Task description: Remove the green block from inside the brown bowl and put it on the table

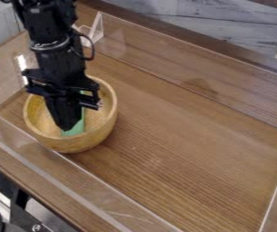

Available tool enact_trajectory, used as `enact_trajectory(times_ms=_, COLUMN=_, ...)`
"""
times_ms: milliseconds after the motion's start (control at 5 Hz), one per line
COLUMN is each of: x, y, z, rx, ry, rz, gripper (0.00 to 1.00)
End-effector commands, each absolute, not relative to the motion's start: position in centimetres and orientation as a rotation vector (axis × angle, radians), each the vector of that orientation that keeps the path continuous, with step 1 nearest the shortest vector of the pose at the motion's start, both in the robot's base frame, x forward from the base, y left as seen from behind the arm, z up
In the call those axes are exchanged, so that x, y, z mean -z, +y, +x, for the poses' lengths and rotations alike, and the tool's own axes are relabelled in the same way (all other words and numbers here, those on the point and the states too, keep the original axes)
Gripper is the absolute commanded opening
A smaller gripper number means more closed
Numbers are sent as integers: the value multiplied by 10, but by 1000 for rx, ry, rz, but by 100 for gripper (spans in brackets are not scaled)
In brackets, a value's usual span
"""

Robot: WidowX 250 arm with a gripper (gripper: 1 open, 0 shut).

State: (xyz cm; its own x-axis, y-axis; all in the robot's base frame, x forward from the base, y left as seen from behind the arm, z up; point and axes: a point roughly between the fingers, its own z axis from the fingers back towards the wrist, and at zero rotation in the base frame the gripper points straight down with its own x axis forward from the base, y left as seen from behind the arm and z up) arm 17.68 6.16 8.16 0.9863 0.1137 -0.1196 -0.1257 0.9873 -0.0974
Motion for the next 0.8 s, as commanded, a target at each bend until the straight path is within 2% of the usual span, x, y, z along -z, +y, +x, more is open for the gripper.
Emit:
enact_trajectory(times_ms=0, x=-97, y=56, z=184, rx=-71, ry=70, rz=-88, gripper=0)
enact_trajectory(times_ms=600, x=-86, y=37, z=194, rx=-23, ry=73, rz=-88, gripper=0)
